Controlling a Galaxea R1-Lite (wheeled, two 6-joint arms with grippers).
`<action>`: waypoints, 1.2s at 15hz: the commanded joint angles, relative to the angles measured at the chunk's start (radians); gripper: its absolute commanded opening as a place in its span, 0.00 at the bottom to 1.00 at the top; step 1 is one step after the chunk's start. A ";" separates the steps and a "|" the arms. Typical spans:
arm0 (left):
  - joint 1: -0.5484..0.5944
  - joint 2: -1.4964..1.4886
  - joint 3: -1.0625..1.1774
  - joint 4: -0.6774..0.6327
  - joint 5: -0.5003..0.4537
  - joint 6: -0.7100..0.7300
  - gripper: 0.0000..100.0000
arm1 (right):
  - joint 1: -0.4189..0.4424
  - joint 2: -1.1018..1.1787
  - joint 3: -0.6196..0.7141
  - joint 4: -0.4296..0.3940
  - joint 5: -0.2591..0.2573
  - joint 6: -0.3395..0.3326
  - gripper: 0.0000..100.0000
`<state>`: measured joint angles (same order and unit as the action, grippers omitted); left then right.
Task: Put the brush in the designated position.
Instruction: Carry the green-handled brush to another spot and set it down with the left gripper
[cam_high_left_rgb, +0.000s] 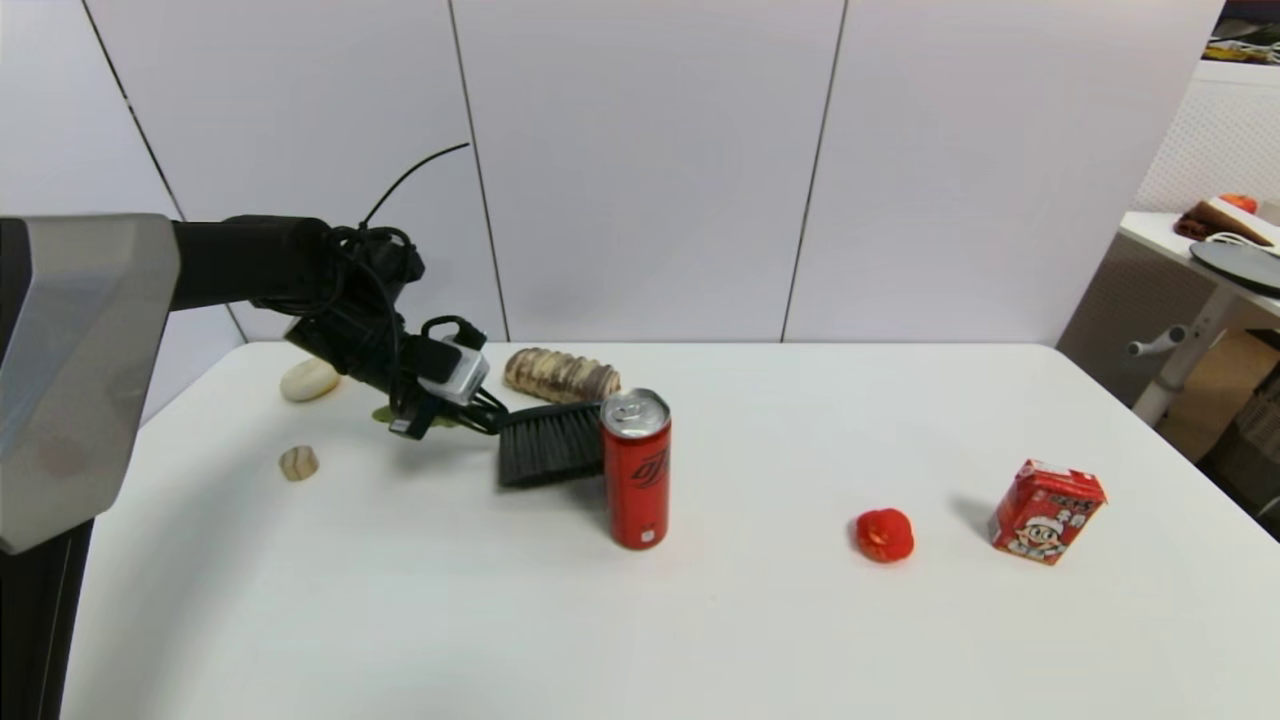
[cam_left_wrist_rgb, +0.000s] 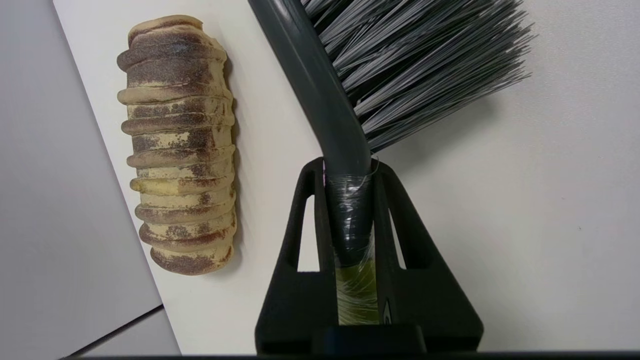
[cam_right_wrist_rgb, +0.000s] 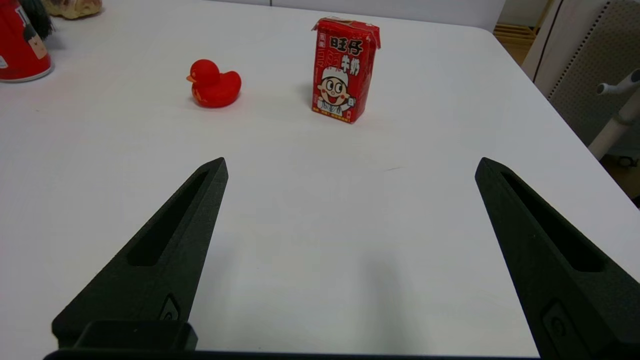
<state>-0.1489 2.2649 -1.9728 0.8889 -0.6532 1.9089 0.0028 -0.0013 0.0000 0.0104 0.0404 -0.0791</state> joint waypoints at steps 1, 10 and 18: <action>0.000 0.007 0.000 0.005 -0.026 0.013 0.00 | 0.000 0.001 0.002 0.000 0.001 -0.001 1.00; 0.000 0.010 0.000 0.005 -0.023 0.013 1.00 | 0.000 0.001 0.002 0.000 0.001 -0.001 1.00; 0.006 -0.016 0.000 0.007 -0.020 0.007 1.00 | 0.000 0.001 0.002 0.000 0.001 -0.002 1.00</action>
<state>-0.1489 2.2717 -1.9728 0.8909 -0.6719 1.9079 0.0028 -0.0013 0.0000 0.0109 0.0409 -0.0791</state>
